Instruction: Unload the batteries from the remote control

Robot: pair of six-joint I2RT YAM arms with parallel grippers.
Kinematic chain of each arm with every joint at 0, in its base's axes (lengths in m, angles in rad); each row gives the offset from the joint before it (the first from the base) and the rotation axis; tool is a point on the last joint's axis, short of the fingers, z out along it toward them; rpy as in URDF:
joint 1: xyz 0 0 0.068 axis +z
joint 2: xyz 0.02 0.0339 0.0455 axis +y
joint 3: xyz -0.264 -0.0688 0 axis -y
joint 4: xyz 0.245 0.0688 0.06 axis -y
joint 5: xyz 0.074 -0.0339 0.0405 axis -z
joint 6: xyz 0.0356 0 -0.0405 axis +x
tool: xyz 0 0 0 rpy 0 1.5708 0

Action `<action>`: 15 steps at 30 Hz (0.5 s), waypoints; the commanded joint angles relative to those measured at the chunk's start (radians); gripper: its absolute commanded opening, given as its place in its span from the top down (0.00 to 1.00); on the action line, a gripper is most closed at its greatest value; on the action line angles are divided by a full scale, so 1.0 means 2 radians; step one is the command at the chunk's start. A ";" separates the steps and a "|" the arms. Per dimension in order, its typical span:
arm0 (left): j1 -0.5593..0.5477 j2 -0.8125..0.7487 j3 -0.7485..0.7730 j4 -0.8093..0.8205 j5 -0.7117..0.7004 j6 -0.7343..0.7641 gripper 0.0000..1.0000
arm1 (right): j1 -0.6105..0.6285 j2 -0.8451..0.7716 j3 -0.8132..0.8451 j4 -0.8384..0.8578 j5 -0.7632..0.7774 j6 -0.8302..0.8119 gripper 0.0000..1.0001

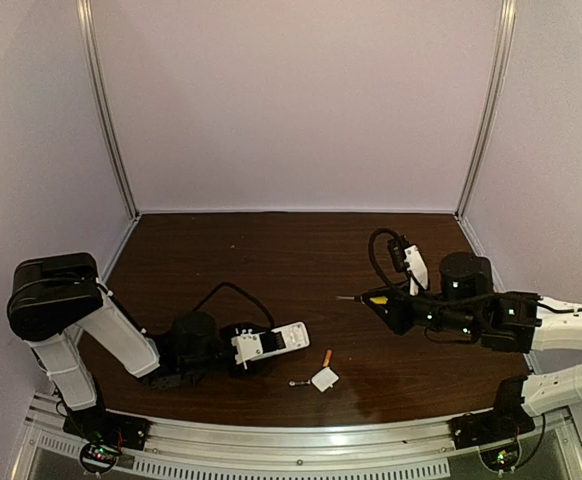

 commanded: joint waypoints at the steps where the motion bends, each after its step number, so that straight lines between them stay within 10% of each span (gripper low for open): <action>1: -0.001 -0.006 0.009 0.030 -0.012 -0.008 1.00 | 0.002 -0.039 -0.041 -0.005 0.137 0.006 1.00; 15: -0.001 -0.015 0.008 0.028 -0.023 -0.016 1.00 | 0.001 0.040 -0.130 0.163 0.274 0.012 1.00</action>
